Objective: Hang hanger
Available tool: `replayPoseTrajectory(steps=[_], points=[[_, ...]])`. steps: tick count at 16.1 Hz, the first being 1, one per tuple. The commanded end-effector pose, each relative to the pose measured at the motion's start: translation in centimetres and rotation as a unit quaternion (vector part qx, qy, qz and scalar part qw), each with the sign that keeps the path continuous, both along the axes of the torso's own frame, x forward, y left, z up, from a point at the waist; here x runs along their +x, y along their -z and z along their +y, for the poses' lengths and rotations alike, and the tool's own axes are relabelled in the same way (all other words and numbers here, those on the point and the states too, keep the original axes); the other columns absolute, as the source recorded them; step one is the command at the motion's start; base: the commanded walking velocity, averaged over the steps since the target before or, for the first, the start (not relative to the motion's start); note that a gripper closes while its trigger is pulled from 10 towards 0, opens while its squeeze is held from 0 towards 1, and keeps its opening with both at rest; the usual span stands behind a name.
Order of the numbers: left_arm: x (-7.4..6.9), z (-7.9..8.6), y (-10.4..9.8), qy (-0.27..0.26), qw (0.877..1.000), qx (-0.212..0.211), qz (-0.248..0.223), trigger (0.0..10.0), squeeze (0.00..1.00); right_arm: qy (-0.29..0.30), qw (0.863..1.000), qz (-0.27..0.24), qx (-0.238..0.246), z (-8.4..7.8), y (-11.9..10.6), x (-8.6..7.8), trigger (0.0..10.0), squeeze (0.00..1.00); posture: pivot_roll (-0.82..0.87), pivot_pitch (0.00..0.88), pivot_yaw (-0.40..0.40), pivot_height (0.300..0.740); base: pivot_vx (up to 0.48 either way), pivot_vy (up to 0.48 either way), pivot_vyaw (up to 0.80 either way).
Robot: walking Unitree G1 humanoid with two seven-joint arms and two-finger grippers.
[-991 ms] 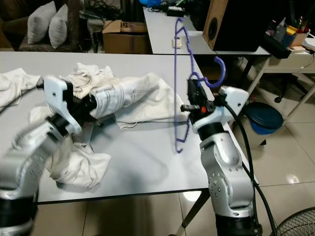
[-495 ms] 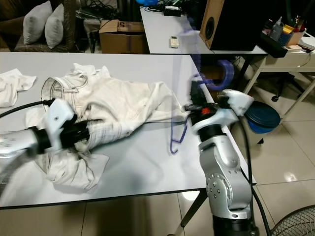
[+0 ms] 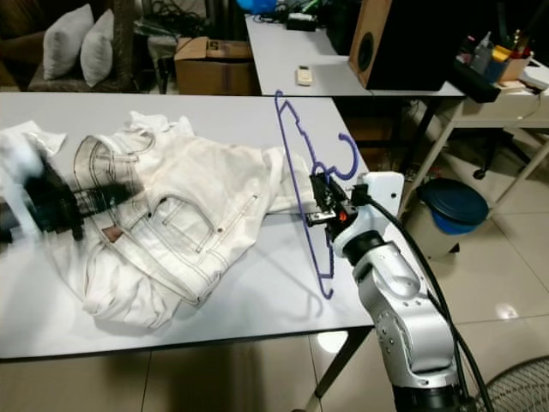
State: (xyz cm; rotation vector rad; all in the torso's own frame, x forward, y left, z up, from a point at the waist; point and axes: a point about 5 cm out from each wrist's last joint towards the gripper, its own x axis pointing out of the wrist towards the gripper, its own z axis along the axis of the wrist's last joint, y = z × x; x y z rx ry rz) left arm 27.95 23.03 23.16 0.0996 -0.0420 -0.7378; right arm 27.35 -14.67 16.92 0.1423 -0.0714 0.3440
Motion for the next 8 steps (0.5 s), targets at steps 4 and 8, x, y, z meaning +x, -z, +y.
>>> replayPoseTrajectory(steps=[4, 8], points=[[2.3, -3.6, 3.0, -0.146, 0.989, -0.040, 0.006, 10.0, 0.74, 0.077, 0.997, -0.008, 0.022, -0.6, -0.8, 0.3, 10.0, 0.00, -0.04, 0.007, -0.032, 0.740, 0.000, 0.000, 0.00], [1.5, -7.2, 5.9, -0.195, 0.980, -0.036, 0.020, 10.0, 0.00, 0.113, 0.993, 0.013, 0.019, -1.1, 0.3, -0.3, 10.0, 0.00, -0.05, 0.019, -0.012, 0.740, 0.000, 0.065, 0.00]])
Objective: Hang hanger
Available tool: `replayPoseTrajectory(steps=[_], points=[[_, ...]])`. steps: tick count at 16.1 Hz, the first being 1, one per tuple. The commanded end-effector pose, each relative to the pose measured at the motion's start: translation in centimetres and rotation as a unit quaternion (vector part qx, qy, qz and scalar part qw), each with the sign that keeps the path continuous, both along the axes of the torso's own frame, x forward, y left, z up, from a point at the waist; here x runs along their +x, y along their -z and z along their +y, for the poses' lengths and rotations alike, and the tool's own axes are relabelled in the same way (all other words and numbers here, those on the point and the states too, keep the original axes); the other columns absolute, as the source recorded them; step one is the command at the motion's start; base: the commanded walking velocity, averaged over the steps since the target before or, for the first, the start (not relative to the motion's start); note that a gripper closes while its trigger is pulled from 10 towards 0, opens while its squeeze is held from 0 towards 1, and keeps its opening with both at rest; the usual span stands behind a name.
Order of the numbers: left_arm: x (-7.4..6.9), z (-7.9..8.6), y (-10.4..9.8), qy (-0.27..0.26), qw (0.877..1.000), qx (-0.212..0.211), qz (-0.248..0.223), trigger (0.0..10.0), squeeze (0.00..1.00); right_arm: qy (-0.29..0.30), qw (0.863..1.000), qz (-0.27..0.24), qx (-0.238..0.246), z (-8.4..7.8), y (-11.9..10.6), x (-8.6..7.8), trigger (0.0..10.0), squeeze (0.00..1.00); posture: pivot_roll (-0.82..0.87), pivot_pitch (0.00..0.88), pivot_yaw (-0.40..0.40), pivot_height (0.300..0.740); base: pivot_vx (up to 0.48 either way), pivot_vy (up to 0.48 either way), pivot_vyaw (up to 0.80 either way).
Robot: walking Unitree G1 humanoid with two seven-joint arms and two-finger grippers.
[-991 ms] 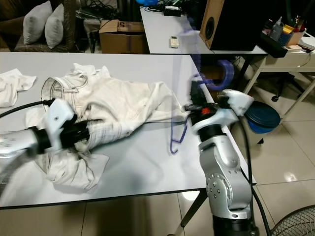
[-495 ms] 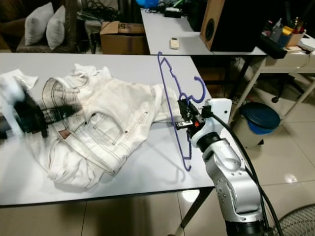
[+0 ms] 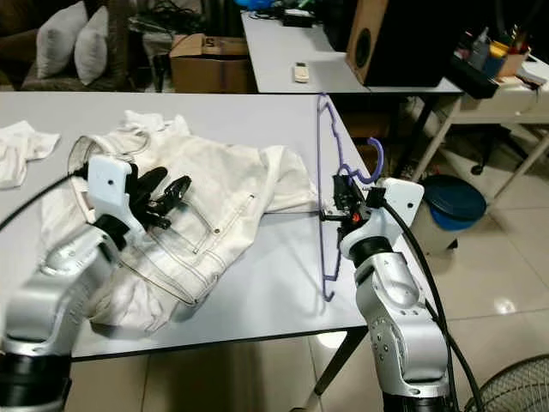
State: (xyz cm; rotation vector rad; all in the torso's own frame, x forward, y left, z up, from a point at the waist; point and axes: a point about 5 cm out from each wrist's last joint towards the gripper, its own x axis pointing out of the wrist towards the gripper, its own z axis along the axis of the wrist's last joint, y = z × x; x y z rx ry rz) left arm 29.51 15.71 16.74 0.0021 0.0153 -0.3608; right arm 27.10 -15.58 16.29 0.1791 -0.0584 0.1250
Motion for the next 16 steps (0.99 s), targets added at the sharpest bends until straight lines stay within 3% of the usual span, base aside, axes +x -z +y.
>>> replayPoseTrajectory(steps=[1, 4, 8, 16], points=[[-0.3, 0.0, -0.1, -0.011, 1.000, 0.007, -0.005, 10.0, 0.00, 0.009, 1.000, -0.004, -0.004, -0.2, -0.4, -0.1, 10.0, 0.00, -0.05, 0.021, -0.010, 0.740, 0.000, 0.375, 0.00], [-0.3, 1.2, 0.2, -0.026, 0.997, 0.077, -0.013, 10.0, 0.00, 0.013, 1.000, -0.002, -0.012, -0.5, -0.2, -0.4, 10.0, 0.00, -0.05, 0.013, -0.022, 0.740, 0.000, 0.385, 0.00], [0.0, 1.0, -0.6, -0.041, 0.998, 0.048, -0.018, 10.0, 0.00, -0.025, 1.000, -0.002, -0.014, 0.2, -0.6, 0.0, 10.0, 0.00, -0.04, 0.012, -0.036, 0.740, 0.000, 0.377, 0.00], [0.0, 1.1, -0.2, -0.043, 0.998, 0.050, -0.012, 10.0, 0.00, 0.017, 1.000, -0.011, 0.003, -0.4, -0.7, -0.1, 10.0, 0.00, -0.04, 0.014, -0.025, 0.740, 0.000, 0.344, 0.00]])
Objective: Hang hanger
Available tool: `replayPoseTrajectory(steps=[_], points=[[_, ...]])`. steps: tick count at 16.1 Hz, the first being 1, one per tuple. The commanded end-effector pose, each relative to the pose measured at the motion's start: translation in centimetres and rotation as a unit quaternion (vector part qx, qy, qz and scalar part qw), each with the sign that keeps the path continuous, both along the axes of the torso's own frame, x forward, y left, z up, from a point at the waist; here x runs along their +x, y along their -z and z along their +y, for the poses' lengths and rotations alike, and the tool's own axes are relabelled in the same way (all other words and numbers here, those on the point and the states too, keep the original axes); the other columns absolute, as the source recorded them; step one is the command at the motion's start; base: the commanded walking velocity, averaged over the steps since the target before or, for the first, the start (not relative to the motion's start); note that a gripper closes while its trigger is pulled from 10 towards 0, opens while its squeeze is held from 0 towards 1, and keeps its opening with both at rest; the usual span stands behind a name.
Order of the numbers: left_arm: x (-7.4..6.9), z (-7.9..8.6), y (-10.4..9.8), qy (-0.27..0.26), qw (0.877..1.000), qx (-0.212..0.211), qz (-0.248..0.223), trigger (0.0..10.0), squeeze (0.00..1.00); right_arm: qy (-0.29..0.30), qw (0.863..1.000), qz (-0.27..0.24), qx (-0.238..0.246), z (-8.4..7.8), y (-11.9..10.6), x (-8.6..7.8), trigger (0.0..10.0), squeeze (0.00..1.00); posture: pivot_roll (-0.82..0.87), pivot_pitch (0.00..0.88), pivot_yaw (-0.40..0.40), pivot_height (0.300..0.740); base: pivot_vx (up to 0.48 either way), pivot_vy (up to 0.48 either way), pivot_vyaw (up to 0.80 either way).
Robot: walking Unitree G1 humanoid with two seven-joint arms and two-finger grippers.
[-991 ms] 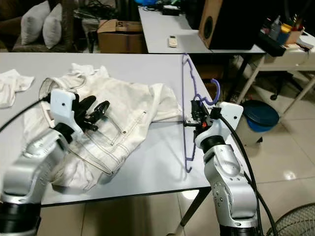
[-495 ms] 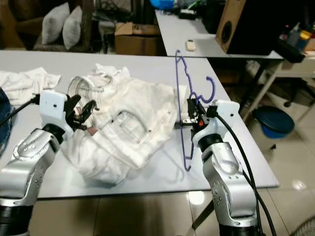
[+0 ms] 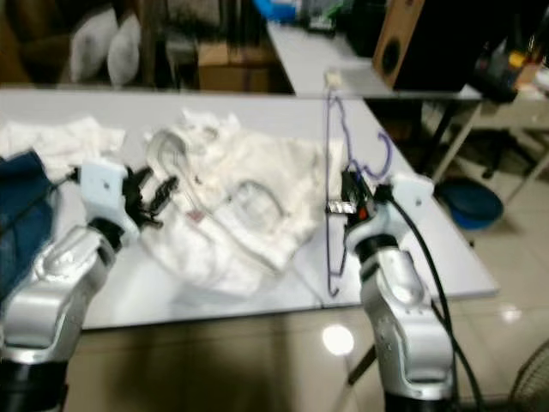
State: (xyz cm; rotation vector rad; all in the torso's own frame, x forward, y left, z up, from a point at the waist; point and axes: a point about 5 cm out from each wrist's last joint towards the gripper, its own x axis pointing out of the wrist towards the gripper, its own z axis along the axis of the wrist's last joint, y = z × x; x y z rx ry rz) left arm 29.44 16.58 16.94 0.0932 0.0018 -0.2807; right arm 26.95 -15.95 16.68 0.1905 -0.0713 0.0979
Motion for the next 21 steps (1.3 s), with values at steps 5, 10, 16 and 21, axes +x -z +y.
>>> replayPoseTrajectory(steps=[5, 10, 16, 21], points=[[0.2, 0.2, 0.1, -0.001, 1.000, 0.012, 0.005, 10.0, 0.00, -0.009, 1.000, 0.008, 0.027, 0.7, 0.0, 0.2, 10.0, 0.00, -0.04, 0.012, -0.025, 0.740, 0.000, 0.332, 0.00], [0.4, 0.0, 0.0, 0.000, 1.000, 0.014, 0.003, 10.0, 0.00, -0.023, 0.999, -0.025, -0.022, 1.5, -0.7, 0.5, 10.0, 0.00, -0.04, 0.004, -0.028, 0.740, 0.000, 0.325, 0.00], [0.4, -0.2, 0.1, 0.001, 1.000, 0.011, 0.001, 10.0, 0.00, 0.005, 0.996, -0.084, 0.034, 0.8, -1.9, 0.5, 10.0, 0.00, -0.04, 0.000, -0.031, 0.740, 0.000, 0.305, 0.00], [0.5, -0.4, 0.2, 0.003, 1.000, 0.012, 0.002, 10.0, 0.00, 0.009, 0.995, -0.087, 0.045, 0.6, -1.6, 0.4, 10.0, 0.00, -0.04, 0.000, -0.032, 0.740, 0.000, 0.280, 0.00]])
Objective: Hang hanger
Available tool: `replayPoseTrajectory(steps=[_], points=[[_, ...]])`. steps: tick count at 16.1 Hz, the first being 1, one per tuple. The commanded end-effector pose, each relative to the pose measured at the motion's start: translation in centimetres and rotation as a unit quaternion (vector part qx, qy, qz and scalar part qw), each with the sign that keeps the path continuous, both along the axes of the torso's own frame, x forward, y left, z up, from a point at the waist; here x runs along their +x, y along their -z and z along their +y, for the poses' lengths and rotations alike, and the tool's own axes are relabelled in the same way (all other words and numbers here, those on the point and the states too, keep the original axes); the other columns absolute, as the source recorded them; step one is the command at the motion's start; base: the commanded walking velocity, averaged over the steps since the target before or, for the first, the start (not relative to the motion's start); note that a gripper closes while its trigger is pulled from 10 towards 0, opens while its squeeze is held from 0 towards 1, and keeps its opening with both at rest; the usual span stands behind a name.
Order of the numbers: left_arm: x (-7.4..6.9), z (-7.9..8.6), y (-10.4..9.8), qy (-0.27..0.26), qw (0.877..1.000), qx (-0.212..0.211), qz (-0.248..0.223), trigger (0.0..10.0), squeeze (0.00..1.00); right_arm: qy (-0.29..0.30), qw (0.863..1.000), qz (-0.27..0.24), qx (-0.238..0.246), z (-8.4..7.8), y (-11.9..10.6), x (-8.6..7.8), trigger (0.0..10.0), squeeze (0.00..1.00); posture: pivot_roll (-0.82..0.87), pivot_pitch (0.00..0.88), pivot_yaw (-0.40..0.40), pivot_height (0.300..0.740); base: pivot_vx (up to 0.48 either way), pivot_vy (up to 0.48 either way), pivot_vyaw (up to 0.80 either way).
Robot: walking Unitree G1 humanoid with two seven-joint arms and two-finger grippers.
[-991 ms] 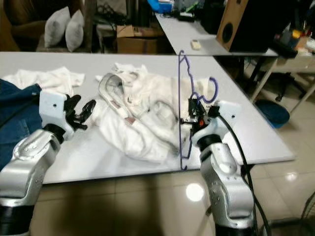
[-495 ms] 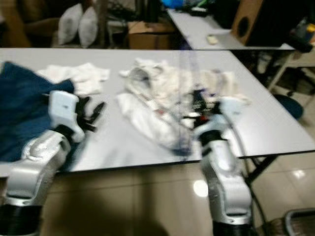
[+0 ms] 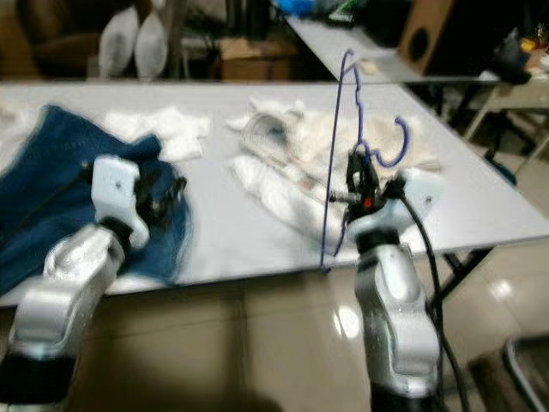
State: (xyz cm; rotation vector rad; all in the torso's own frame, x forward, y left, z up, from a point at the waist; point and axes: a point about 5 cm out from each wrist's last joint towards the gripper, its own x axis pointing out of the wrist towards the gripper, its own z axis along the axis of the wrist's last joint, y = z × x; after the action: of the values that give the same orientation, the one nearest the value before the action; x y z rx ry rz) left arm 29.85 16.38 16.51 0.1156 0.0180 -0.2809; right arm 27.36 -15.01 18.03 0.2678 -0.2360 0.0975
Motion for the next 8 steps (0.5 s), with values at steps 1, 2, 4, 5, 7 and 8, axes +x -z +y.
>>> replayPoseTrajectory(steps=[1, 2, 4, 5, 7, 8], points=[[0.05, -0.24, -0.14, 0.003, 1.000, 0.000, -0.004, 10.0, 0.00, 0.006, 1.000, -0.007, 0.000, -0.44, -0.23, -0.02, 10.0, 0.00, -0.05, 0.000, -0.034, 0.740, 0.000, 0.266, 0.00], [0.03, -0.28, -0.10, 0.003, 1.000, -0.001, -0.004, 10.0, 0.00, 0.005, 1.000, -0.003, -0.003, -0.48, -0.15, -0.03, 10.0, 0.00, -0.05, 0.000, -0.034, 0.740, 0.000, 0.262, 0.00], [-0.01, -0.32, -0.03, 0.002, 1.000, -0.002, -0.003, 10.0, 0.00, 0.004, 1.000, 0.008, -0.014, -0.54, 0.11, -0.05, 10.0, 0.00, -0.05, 0.000, -0.037, 0.740, 0.000, 0.257, 0.00], [-0.02, -0.31, -0.01, 0.002, 1.000, -0.002, -0.003, 10.0, 0.00, 0.005, 1.000, 0.013, -0.022, -0.57, 0.22, -0.06, 10.0, 0.00, -0.05, 0.000, -0.039, 0.740, 0.000, 0.255, 0.00], [-0.05, -0.23, 0.05, 0.000, 1.000, -0.001, -0.003, 10.0, 0.00, 0.007, 0.999, 0.018, -0.031, -0.59, 0.35, -0.07, 10.0, 0.00, -0.05, 0.000, -0.043, 0.740, 0.000, 0.253, 0.00], [-0.07, -0.18, 0.08, -0.001, 1.000, -0.001, -0.002, 10.0, 0.00, 0.008, 0.999, 0.020, -0.036, -0.59, 0.39, -0.07, 10.0, 0.00, -0.05, 0.000, -0.043, 0.740, 0.000, 0.255, 0.00]])
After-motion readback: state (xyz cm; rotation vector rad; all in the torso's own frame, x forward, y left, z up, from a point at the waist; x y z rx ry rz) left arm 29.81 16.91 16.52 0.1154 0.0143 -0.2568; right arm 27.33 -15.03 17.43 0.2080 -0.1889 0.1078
